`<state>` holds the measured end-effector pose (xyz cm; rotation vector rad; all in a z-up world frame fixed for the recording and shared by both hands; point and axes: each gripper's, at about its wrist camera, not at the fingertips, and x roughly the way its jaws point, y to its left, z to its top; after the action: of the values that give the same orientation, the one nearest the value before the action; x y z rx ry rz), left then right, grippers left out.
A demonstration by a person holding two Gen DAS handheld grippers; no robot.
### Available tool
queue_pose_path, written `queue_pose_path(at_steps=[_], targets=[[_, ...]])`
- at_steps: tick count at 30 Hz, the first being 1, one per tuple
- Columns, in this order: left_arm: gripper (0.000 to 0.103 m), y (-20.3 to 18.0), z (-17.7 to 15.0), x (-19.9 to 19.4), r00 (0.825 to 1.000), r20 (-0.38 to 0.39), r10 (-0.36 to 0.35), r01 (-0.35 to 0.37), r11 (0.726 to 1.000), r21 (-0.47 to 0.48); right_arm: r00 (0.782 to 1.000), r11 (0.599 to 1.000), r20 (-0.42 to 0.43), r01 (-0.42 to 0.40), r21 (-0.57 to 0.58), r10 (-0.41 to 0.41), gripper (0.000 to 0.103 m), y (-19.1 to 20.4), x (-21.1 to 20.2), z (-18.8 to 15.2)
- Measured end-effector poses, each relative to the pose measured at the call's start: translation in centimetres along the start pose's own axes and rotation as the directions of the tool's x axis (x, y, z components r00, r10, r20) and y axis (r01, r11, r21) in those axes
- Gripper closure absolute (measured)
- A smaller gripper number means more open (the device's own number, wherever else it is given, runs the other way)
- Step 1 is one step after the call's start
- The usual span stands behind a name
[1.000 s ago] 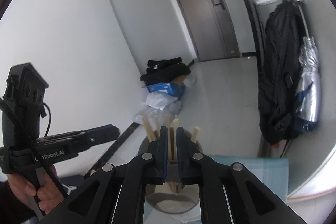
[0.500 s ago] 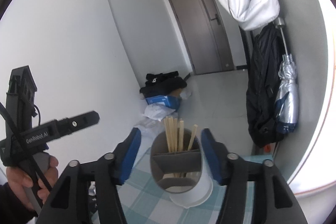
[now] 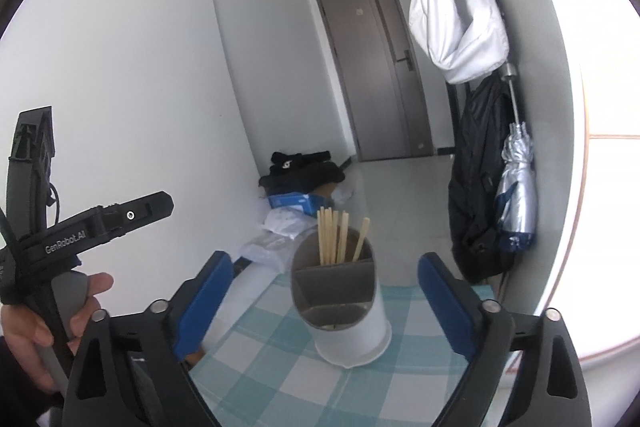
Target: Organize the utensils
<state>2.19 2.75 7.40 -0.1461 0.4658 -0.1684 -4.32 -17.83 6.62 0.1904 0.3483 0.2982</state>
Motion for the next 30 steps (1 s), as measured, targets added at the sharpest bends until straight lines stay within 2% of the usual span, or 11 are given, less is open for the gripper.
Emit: queue_pose_path(at_steps=[3, 9, 30], targets=[[0.001, 0.0, -0.8, -0.4, 1.000, 0.002, 0.016, -0.016, 1.000, 0.001, 1.000, 1.000, 0.014, 0.018, -0.007, -0.018, 0.000, 0.2, -0.9, -0.6], [0.001, 0.2, -1.8, -0.9, 1.000, -0.001, 0.020, -0.020, 1.000, -0.006, 0.999, 0.999, 0.015, 0.039, -0.014, -0.039, 0.000, 0.4, -1.7, -1.9], [0.001, 0.6, -2.8, -1.9, 0.998, 0.004, 0.064, -0.064, 0.998, -0.015, 0.999, 0.999, 0.014, 0.048, -0.016, -0.047, 0.000, 0.8, -2.2, -2.4]])
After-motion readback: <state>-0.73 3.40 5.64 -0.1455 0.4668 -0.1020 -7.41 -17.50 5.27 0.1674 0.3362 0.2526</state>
